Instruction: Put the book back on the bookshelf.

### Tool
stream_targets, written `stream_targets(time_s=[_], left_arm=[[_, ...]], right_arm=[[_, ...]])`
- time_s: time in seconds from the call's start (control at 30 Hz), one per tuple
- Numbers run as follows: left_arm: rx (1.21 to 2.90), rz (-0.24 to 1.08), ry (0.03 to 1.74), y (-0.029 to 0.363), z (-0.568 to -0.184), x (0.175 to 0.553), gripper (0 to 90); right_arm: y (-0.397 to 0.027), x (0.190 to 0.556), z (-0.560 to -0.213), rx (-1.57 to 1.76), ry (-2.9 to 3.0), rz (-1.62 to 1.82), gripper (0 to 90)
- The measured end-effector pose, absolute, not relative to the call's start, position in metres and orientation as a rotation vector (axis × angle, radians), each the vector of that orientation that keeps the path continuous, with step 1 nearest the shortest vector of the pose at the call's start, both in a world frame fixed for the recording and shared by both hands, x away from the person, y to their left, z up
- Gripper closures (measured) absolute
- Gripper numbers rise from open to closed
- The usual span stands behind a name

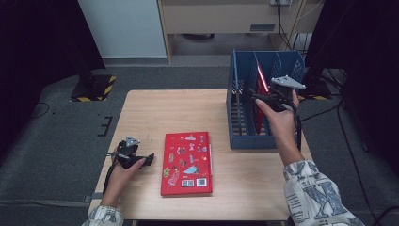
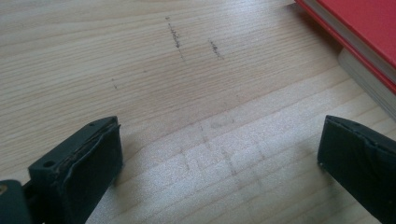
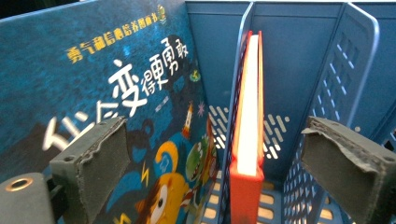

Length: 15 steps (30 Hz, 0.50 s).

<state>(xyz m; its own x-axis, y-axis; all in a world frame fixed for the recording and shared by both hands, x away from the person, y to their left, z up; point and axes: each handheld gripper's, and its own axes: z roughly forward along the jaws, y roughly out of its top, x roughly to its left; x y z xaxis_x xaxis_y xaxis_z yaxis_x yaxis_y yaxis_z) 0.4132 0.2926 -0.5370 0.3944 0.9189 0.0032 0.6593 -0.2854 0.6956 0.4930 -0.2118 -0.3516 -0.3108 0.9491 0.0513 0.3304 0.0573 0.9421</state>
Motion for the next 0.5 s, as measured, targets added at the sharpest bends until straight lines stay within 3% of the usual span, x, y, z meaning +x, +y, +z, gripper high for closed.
stream_targets(time_s=[0.5], left_arm=[[2.042, 0.548, 1.345, 0.292, -0.537, 0.413, 0.0]], right_arm=[[-0.223, 0.454, -0.371, 1.247, 1.786, 1.259, 5.1]])
